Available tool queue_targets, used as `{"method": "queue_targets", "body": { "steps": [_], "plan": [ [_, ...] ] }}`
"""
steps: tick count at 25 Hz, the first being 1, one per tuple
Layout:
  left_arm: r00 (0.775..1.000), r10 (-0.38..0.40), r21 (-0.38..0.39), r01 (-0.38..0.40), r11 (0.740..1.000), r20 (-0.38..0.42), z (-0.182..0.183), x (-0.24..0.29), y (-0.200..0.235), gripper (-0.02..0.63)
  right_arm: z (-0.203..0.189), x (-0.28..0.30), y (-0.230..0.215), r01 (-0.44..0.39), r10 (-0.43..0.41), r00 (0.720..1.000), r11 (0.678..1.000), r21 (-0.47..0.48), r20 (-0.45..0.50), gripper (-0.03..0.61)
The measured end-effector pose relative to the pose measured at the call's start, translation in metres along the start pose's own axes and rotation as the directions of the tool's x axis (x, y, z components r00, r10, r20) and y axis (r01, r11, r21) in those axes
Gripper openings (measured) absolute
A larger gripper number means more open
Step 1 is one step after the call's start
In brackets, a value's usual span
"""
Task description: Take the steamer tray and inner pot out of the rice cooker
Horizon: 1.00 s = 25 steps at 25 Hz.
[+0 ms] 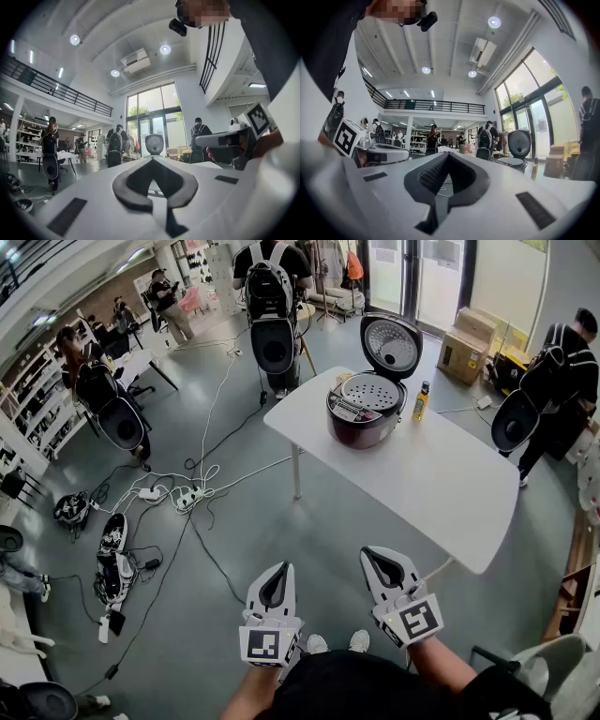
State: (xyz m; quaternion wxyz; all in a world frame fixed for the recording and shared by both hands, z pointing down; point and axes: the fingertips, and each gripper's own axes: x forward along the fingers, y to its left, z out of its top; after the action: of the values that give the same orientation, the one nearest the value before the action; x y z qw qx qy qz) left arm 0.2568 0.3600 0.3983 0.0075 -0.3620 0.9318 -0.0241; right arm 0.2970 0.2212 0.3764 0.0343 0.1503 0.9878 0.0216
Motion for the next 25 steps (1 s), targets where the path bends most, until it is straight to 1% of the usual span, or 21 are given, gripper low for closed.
{"method": "queue_targets", "body": {
  "steps": [3, 13, 18, 21, 24, 25],
  "plan": [
    [1.000, 0.011, 0.024, -0.011, 1.000, 0.004, 0.001, 0.000, 0.006, -0.003, -0.004, 0.003, 0.001, 0.004, -0.005, 1.000, 1.000, -0.013, -0.013, -0.003],
    [1.000, 0.022, 0.022, -0.021, 1.000, -0.003, -0.004, -0.012, 0.026, -0.003, -0.007, 0.014, 0.017, -0.014, 0.014, 1.000, 1.000, -0.018, -0.016, -0.003],
    [0.999, 0.040, 0.024, -0.040, 0.999, -0.018, -0.008, -0.019, 0.050, -0.003, -0.009, 0.023, 0.023, 0.038, -0.038, 0.999, 0.999, -0.021, -0.003, -0.002],
    [0.999, 0.038, 0.027, -0.037, 0.999, -0.028, -0.011, -0.021, 0.061, -0.003, -0.009, 0.030, 0.026, 0.053, -0.053, 0.999, 0.998, -0.029, -0.001, -0.002],
    [0.999, 0.033, 0.029, -0.032, 0.999, -0.015, -0.012, -0.023, 0.073, -0.003, -0.012, 0.039, 0.031, 0.062, -0.062, 0.998, 0.997, -0.049, 0.005, 0.000],
    [0.999, 0.038, 0.033, -0.038, 0.999, -0.010, -0.014, -0.025, 0.078, -0.003, -0.013, 0.043, 0.033, 0.068, -0.067, 0.998, 0.996, -0.051, 0.005, 0.010]
  ]
}}
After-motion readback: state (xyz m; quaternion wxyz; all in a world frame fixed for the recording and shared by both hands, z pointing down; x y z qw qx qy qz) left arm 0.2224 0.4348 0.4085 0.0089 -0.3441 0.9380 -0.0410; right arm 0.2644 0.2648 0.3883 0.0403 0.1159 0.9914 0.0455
